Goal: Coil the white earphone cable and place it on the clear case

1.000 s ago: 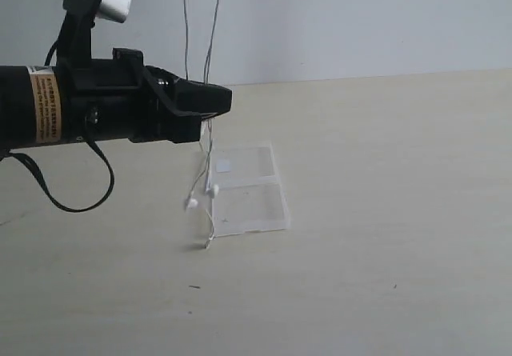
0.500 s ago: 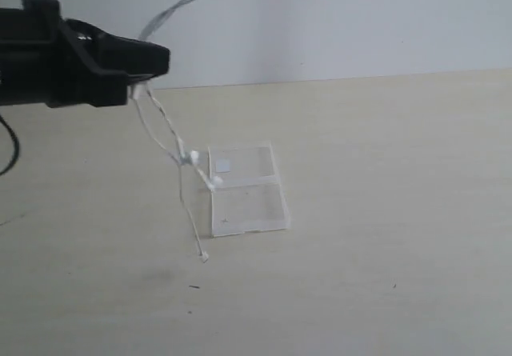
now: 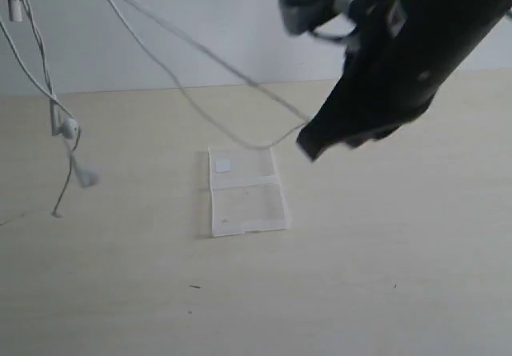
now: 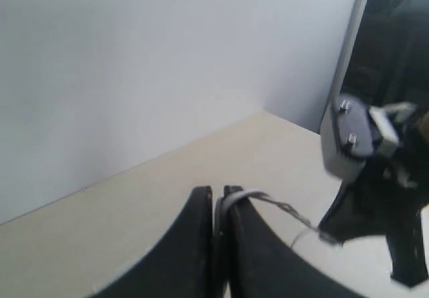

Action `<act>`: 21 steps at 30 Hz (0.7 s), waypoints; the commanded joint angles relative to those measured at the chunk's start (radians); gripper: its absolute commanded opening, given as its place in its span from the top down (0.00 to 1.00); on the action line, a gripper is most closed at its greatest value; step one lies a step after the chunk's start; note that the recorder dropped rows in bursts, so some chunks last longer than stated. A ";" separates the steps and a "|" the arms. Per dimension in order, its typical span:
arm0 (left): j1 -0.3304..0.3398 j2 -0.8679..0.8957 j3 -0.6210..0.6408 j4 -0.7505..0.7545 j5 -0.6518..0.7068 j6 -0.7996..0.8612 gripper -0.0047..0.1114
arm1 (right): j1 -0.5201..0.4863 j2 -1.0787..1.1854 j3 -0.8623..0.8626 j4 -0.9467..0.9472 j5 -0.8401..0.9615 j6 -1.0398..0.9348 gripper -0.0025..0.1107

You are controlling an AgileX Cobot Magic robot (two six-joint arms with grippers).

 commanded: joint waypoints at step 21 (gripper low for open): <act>0.045 0.011 0.089 -0.005 0.104 -0.027 0.96 | -0.003 0.120 0.073 0.895 -0.194 -0.832 0.34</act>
